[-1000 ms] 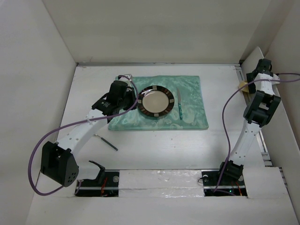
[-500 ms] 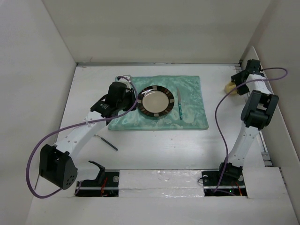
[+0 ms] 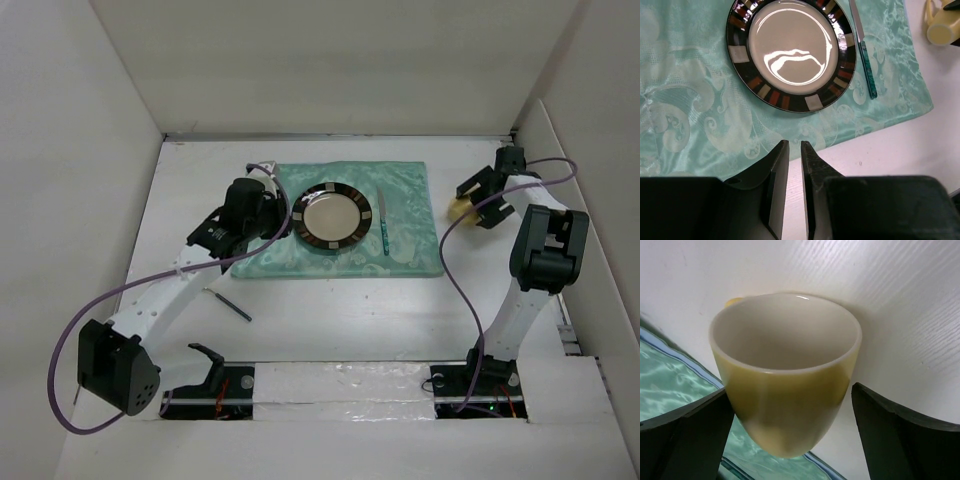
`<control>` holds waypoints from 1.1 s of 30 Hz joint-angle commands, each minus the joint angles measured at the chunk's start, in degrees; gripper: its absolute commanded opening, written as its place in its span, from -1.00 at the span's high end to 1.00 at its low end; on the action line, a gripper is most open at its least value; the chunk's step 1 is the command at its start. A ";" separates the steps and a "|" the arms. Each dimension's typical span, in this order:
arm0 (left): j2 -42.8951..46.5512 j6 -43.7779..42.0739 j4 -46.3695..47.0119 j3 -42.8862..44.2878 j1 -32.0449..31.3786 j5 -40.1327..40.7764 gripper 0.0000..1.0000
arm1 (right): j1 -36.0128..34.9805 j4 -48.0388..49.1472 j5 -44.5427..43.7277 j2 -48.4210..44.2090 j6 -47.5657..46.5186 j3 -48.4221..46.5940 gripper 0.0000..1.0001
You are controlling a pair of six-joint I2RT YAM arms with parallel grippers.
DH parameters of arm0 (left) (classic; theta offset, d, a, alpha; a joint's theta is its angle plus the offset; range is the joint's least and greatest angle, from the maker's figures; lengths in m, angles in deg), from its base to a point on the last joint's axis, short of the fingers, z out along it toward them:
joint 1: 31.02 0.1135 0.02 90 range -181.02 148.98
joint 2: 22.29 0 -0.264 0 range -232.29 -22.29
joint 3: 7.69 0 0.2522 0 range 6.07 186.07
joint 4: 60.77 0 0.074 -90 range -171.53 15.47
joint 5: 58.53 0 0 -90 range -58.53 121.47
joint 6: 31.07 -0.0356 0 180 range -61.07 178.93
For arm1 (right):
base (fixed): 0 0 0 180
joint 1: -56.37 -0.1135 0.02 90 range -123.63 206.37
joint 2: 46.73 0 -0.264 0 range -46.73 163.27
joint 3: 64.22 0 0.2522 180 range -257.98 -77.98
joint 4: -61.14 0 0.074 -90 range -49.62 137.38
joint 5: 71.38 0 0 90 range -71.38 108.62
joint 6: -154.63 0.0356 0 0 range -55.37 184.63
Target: Set the dinner table for one person
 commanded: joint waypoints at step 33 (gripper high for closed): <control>5.91 -0.23 1.52 -0.77 -0.07 -3.90 0.72 | 11.28 -8.70 37.87 15.46 -24.39 -27.86 -0.57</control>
